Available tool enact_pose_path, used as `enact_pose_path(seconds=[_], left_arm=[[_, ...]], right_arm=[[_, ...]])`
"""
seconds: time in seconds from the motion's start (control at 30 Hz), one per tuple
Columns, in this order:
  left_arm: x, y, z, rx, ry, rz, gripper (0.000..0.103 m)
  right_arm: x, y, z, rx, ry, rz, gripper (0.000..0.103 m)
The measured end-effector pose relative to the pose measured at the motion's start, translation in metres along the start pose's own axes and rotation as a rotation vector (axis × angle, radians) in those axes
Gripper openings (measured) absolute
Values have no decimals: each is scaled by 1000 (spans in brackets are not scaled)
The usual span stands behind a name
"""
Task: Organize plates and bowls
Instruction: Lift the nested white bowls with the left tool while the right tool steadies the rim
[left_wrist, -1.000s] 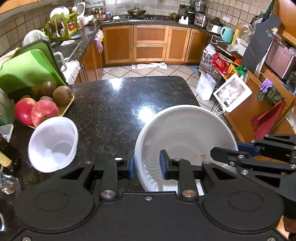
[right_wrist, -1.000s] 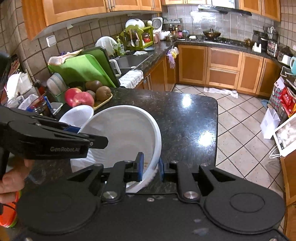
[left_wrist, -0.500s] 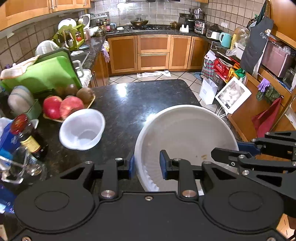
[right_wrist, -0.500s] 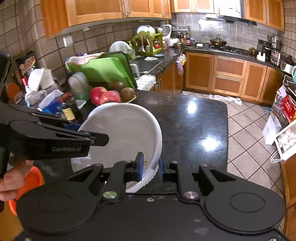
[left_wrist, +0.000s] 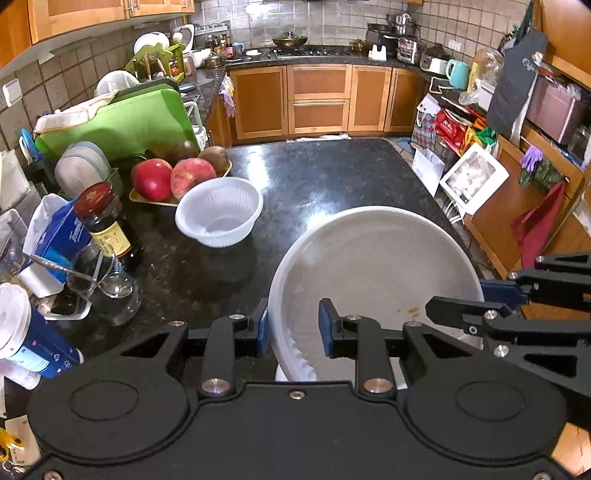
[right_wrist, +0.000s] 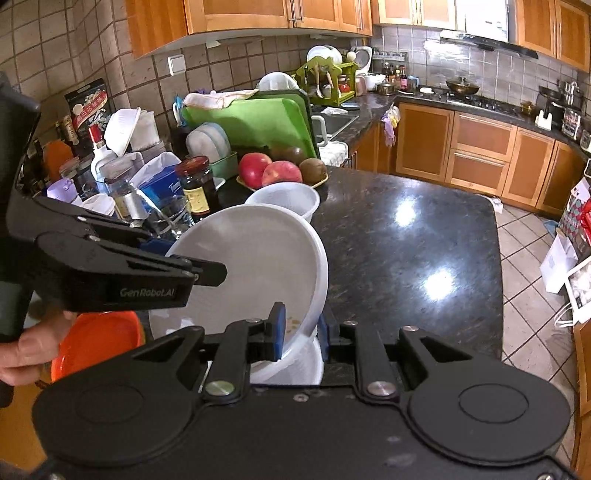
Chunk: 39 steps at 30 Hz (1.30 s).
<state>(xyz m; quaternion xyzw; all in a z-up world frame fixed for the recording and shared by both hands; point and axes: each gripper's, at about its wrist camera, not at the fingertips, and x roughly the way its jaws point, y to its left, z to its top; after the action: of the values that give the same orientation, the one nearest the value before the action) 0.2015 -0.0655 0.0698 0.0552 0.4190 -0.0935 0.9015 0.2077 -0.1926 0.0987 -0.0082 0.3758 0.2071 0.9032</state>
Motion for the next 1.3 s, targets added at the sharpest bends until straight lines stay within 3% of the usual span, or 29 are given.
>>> enact_pose_path(seconds=[0.77, 1.3], left_arm=[[40, 0, -36, 23, 195, -64, 35], [45, -2, -34, 66, 163, -81, 35]], right_arm=[[45, -5, -38, 110, 160, -11, 20], [54, -12, -40, 83, 139, -47, 22]])
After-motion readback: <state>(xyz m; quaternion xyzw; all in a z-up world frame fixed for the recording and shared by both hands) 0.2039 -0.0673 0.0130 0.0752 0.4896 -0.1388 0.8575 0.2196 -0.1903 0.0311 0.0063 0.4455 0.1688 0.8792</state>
